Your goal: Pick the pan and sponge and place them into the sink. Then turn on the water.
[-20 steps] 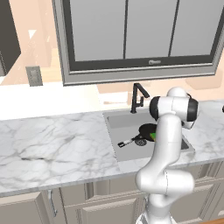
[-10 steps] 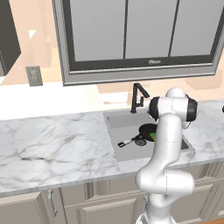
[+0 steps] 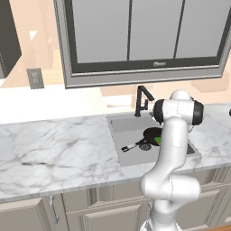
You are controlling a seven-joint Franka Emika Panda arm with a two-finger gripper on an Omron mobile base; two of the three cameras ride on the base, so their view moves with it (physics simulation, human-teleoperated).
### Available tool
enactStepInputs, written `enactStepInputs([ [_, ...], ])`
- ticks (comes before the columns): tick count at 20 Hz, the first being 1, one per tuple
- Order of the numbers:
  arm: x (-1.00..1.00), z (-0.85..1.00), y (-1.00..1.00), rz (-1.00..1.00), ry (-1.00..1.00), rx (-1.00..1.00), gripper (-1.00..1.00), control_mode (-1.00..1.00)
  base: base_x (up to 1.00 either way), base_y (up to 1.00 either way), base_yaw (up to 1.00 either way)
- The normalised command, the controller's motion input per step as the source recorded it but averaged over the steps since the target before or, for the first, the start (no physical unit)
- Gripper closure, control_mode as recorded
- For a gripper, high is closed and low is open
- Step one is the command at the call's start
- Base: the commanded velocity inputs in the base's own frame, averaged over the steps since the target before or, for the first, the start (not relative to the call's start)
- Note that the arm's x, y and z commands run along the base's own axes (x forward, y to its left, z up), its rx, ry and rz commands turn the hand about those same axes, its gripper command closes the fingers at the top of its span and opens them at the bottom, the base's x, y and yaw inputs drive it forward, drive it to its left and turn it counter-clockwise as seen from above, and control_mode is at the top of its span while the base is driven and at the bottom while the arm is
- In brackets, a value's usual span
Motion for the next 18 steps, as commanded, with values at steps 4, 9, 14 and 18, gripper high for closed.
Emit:
enactStepInputs([
  [4, 0.13, 0.23, 0.00, 0.00, -0.05, 0.00, -1.00, -1.00, 0.00, 0.00, 0.00],
  [9, 0.21, 0.11, 0.00, 0.00, -0.01, 0.00, -1.00, -1.00, 0.00, 0.00, 0.00],
  [14, 0.24, 0.00, 0.00, 0.00, 0.00, 0.04, -1.00, -1.00, 0.00, 0.00, 0.00],
  [18, 0.27, 0.00, 0.00, 0.00, 0.00, 0.09, -1.00, -1.00, 0.00, 0.00, 0.00],
])
